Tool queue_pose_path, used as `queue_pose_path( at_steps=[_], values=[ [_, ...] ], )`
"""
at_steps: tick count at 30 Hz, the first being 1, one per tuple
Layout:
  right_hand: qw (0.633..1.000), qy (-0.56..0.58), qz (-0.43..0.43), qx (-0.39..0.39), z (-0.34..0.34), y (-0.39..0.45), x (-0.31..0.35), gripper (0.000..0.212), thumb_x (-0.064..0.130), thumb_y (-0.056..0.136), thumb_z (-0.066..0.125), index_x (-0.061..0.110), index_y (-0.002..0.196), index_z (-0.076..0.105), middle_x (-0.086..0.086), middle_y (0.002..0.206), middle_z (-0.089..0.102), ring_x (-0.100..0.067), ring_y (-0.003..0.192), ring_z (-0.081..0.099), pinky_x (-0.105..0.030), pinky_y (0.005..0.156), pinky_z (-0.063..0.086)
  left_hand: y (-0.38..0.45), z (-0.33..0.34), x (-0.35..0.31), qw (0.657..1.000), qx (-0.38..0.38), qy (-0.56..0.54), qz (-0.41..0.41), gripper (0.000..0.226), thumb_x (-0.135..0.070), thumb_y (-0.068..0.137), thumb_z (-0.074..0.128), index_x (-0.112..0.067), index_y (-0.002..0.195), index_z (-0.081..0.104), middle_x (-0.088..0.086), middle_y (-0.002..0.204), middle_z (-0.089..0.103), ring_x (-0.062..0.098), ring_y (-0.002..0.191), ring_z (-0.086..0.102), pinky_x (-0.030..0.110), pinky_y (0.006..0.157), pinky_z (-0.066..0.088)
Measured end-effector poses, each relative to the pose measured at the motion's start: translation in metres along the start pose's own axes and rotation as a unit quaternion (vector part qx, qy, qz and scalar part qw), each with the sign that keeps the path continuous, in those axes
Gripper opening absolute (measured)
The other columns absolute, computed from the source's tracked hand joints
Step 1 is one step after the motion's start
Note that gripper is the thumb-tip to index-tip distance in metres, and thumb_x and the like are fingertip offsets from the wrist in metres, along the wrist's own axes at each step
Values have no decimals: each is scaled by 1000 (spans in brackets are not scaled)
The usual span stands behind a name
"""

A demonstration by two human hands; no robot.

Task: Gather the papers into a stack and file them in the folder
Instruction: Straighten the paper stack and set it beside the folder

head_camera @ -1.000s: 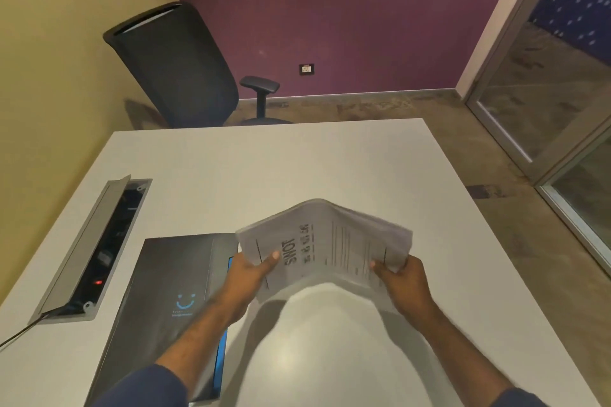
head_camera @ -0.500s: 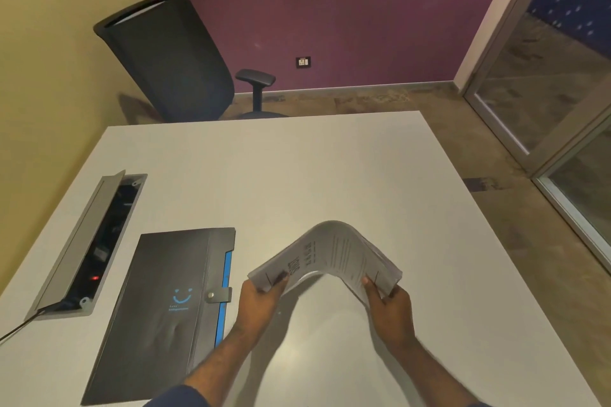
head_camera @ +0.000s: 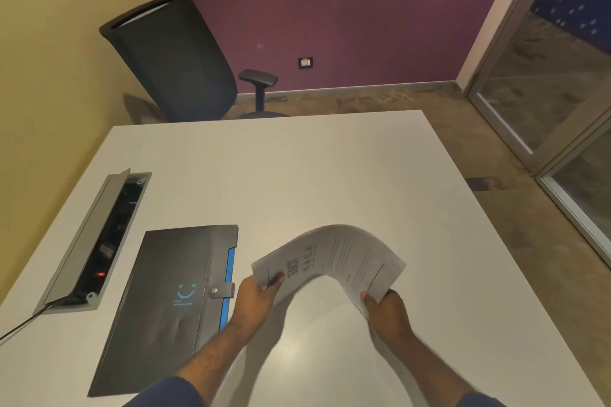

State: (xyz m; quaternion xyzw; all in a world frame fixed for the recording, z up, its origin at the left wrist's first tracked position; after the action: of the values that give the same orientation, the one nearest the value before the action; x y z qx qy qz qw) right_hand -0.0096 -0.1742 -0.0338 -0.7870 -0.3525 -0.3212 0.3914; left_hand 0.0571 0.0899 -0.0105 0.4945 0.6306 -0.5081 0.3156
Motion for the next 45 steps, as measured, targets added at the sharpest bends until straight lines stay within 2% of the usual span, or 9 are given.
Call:
queue_pose_path(
  at_steps=[9, 15, 18, 21, 28, 33, 37, 41, 45],
  values=[
    [998, 23, 5, -65, -55, 20, 43, 85, 8, 68, 84, 12, 141, 40, -16, 136, 52, -29, 116, 54, -39, 89, 49, 28, -40, -93, 928, 105, 340, 107, 18, -27, 96, 59, -21, 87, 74, -8, 83, 69, 0, 64, 57, 15, 54, 38],
    [950, -121, -286, 24, -48, -1, 126, 114, 36, 60, 88, 27, 152, 21, 10, 147, 31, -9, 136, 27, -35, 114, 22, 30, -36, -154, 863, 164, 446, 170, 16, -29, 93, 62, -21, 87, 74, -14, 70, 62, 5, 63, 57, 19, 52, 37],
    [943, -83, -278, 164, -28, -9, 146, 87, 34, 66, 84, 40, 141, 40, 16, 133, 54, -1, 119, 50, -29, 101, 43, 27, -24, -175, 834, 187, 480, 199, 15, -31, 92, 61, -26, 84, 72, -19, 66, 59, -1, 60, 54, 20, 51, 35],
    [951, -30, -247, 186, -22, -8, 150, 13, 16, 77, 75, 27, 80, 69, 9, 77, 70, -12, 66, 64, -38, 61, 50, 24, -18, -190, 810, 197, 510, 214, 18, -32, 92, 60, -31, 75, 65, -18, 63, 59, 1, 60, 55, 23, 52, 36],
    [959, 28, -199, 200, -25, -9, 140, 31, 10, 77, 72, 15, 54, 53, 3, 58, 54, -11, 53, 49, -29, 52, 36, 24, -26, -202, 782, 155, 541, 268, 24, -45, 86, 67, -33, 106, 71, -15, 87, 71, 11, 86, 64, 27, 69, 47],
    [957, 148, -148, 201, -44, -12, 132, 20, 27, 82, 75, 12, 96, 77, -9, 91, 79, -28, 83, 76, -41, 74, 62, 19, -61, -182, 939, -34, 170, 297, 111, -60, 59, 84, -41, 148, 23, -12, 142, 46, 5, 125, 44, 21, 100, 35],
    [950, 211, -112, 202, -52, -13, 128, 29, 26, 81, 76, 12, 106, 73, -10, 98, 78, -30, 90, 75, -38, 73, 61, 10, -41, -129, 985, 113, -114, 65, 127, -64, 45, 88, -25, 150, 29, 3, 140, 53, 24, 124, 57, 42, 103, 46],
    [944, 212, -108, 231, -50, -17, 130, 31, 24, 82, 75, 12, 111, 71, -9, 102, 77, -28, 92, 75, -34, 73, 60, -11, -11, -103, 945, 284, -161, 16, 61, -42, 73, 83, -18, 125, 64, 13, 128, 67, 33, 118, 64, 52, 105, 45],
    [947, 208, -105, 223, -51, -17, 127, 30, 20, 83, 74, 10, 111, 71, -8, 102, 78, -26, 92, 75, -31, 72, 60, -14, -7, -99, 959, 252, -124, 34, 31, -32, 86, 74, -27, 115, 70, 5, 121, 72, 26, 112, 68, 46, 99, 51]
  ],
)
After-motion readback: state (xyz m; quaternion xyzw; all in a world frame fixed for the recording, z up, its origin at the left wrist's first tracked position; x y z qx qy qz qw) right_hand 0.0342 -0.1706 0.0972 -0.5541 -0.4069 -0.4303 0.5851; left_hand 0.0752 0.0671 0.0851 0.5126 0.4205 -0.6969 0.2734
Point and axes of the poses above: each hand's wrist, its own y-axis towards the middle knuckle, its own z-axis out of the palm, x = y × z, the point moved 5 cm from there along y, towards the middle knuckle
